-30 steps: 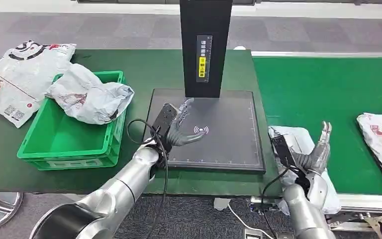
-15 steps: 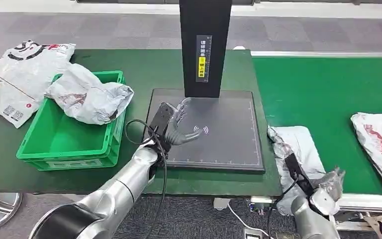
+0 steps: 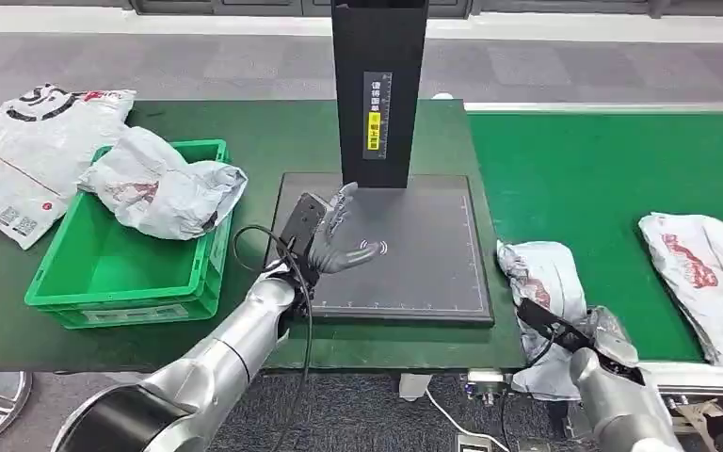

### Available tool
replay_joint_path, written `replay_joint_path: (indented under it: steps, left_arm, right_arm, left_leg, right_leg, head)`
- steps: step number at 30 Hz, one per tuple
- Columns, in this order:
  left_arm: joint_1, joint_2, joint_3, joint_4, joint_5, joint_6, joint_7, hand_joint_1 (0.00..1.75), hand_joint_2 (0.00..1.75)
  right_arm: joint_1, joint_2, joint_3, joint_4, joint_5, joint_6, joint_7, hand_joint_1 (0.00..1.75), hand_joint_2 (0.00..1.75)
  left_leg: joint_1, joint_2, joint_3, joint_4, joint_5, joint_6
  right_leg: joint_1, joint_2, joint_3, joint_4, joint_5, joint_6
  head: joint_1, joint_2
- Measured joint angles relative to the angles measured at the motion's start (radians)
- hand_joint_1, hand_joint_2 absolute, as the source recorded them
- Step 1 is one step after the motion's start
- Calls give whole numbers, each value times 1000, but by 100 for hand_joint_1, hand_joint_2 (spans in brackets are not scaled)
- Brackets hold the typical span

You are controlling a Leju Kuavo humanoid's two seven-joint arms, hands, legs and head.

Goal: Moved the parcel from conveyor to table for the left to box.

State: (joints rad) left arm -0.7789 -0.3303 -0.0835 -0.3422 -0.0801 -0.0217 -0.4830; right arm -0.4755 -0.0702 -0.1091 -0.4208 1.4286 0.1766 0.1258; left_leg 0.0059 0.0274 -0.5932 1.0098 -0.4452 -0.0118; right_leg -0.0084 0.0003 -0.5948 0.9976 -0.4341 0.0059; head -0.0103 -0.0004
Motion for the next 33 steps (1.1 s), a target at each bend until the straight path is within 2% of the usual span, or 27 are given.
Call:
replay_joint_path:
  steps: [1,4,6,10,17,20,23,26,29,33]
  left_arm:
    - [2,4,-2,-3,5,5,-5,0,175]
    - [10,12,-6,-14,11,15,-18,0,175]
    - [14,19,-6,-17,16,21,-22,0,175]
    - [27,32,-6,-27,20,38,-36,0,175]
    - [33,48,-6,-33,22,45,-46,0,175]
    - [34,51,-6,-35,24,62,-50,0,175]
    - [37,53,-6,-35,29,80,-50,0,175]
    - [38,53,-6,-34,35,90,-50,0,175]
    - [38,54,-6,-31,40,96,-50,0,175]
    - [37,54,-6,-29,41,96,-50,0,175]
  right_arm:
    - [-8,3,8,2,-18,-20,-17,175,175]
    - [-28,21,17,8,-74,-100,-22,175,175]
    - [-35,36,16,9,-108,-142,-28,175,175]
    - [-47,56,5,2,-272,-250,-137,175,175]
    - [-54,71,0,-31,-378,-282,-174,175,175]
    - [-53,76,0,-52,-447,-398,-235,175,175]
    - [-54,79,6,-136,-566,-540,-291,175,175]
    - [-43,64,37,-261,-720,-618,-331,175,175]
    - [-20,35,65,-387,-844,-676,-388,175,175]
    - [12,10,87,-510,-886,-690,-402,175,175]
  left_leg:
    - [0,2,-4,0,-1,0]
    - [1,2,2,0,1,-1]
    - [1,2,-1,0,3,-3]
    - [1,3,-3,0,3,-4]
    - [1,4,-6,-1,4,-4]
    - [0,4,-9,0,5,-5]
    - [-2,2,-12,0,9,-4]
    - [-2,-6,-15,0,11,-4]
    - [-2,-12,-17,0,11,-4]
    - [-2,-13,-18,0,10,-3]
  right_leg:
    - [0,2,1,0,0,0]
    - [0,2,-2,1,0,-2]
    - [0,2,-6,3,2,-4]
    - [0,3,-9,5,2,-4]
    - [0,4,-13,6,2,-5]
    - [0,4,-17,7,3,-6]
    - [-1,1,-21,7,4,-6]
    - [0,-6,-22,7,4,-6]
    - [-1,-11,-21,7,3,-4]
    - [-3,-12,-22,7,2,-3]
  head:
    - [0,0]
    - [0,0]
    - [0,0]
    - [0,0]
    - [0,0]
    - [0,0]
    - [0,0]
    - [0,0]
    - [0,0]
    - [0,0]
